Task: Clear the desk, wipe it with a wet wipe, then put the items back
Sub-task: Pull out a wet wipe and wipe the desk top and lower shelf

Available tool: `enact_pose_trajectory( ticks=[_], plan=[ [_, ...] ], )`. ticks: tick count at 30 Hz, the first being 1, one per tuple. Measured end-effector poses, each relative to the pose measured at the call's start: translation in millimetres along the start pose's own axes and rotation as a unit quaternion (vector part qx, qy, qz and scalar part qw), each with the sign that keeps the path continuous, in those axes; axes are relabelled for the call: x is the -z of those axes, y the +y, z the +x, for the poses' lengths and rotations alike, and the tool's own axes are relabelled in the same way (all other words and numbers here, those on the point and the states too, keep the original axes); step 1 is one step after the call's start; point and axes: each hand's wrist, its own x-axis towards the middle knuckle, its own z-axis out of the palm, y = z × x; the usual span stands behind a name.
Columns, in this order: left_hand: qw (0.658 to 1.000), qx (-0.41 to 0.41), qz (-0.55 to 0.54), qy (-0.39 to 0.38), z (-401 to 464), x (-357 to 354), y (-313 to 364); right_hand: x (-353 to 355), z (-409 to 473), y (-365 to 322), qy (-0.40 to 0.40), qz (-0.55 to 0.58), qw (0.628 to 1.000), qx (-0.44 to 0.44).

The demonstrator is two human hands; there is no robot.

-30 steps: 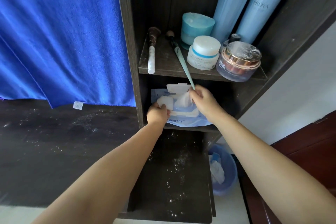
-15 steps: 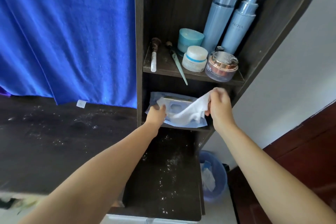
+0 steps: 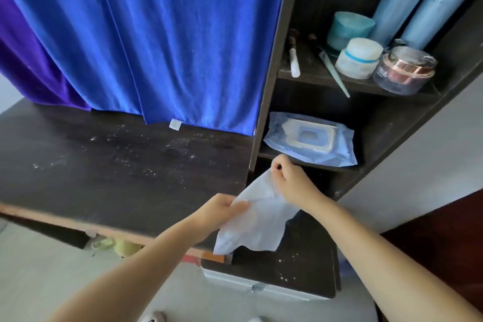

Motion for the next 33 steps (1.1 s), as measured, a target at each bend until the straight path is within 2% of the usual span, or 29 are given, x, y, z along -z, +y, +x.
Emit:
enact_pose_trajectory(
  ticks=[1,3,5,7,9,11,13,14,16,18,21,23,25,27,29,31,33],
  plan=[
    [1.000,0.012,-0.002,0.015,0.3,9.1,-11.1,-16.4,7.1,1.6,-0.012,-0.008,1.000,-0.020],
    [0.995,0.013,0.007,0.096,5.8,30.0,-28.4,-47.0,24.0,1.3,-0.014,-0.016,0.998,-0.062],
    [0.982,0.002,0.055,0.181,16.5,55.7,-44.7,-75.2,41.1,-4.4,0.017,0.023,0.994,-0.104],
    [0.967,-0.005,0.119,0.225,22.9,82.0,-57.2,-102.9,48.7,-13.2,0.074,0.041,0.990,-0.114],
    [0.951,-0.030,0.179,0.250,22.9,110.5,-73.1,-132.8,42.1,-22.5,0.132,-0.018,0.988,-0.081],
    [0.925,-0.069,0.263,0.266,13.4,140.2,-91.5,-168.3,26.7,-27.5,0.085,-0.111,0.988,-0.061],
    [0.888,-0.111,0.368,0.254,1.0,170.4,-116.5,-201.3,14.1,-25.5,0.002,-0.220,0.970,-0.101],
    [0.865,-0.129,0.418,0.245,-4.9,185.4,-130.5,-215.0,12.9,-25.4,-0.002,-0.258,0.957,-0.134],
    [0.831,-0.156,0.474,0.244,-13.4,216.3,-155.8,-239.9,19.9,-39.1,0.050,-0.284,0.944,-0.161],
    [0.822,-0.151,0.484,0.259,-18.6,240.9,-171.9,-270.2,33.3,-70.5,0.073,-0.291,0.947,-0.119],
    [0.835,-0.112,0.446,0.302,-19.4,257.5,-179.2,-314.9,42.7,-121.3,-0.002,-0.320,0.947,0.036],
    [0.842,-0.101,0.434,0.304,-18.5,257.2,-178.1,-318.9,39.6,-126.5,-0.092,-0.347,0.919,0.162],
    [0.840,-0.106,0.439,0.299,-17.6,257.1,-177.9,-295.2,39.3,-99.9,-0.121,-0.367,0.894,0.227],
    [0.839,-0.113,0.440,0.300,-17.8,257.8,-178.5,-262.7,39.7,-59.3,-0.082,-0.372,0.909,0.168],
    [0.838,-0.116,0.439,0.303,-18.0,258.2,-179.4,-227.9,40.6,-20.6,-0.007,-0.358,0.934,0.020],
    [0.840,-0.114,0.438,0.300,-17.8,258.4,-178.8,-209.5,46.6,-8.2,0.070,-0.335,0.930,-0.137],
    [0.840,-0.114,0.439,0.299,-17.8,257.6,-178.5,-218.1,67.4,-28.5,0.111,-0.297,0.909,-0.269]
  ],
)
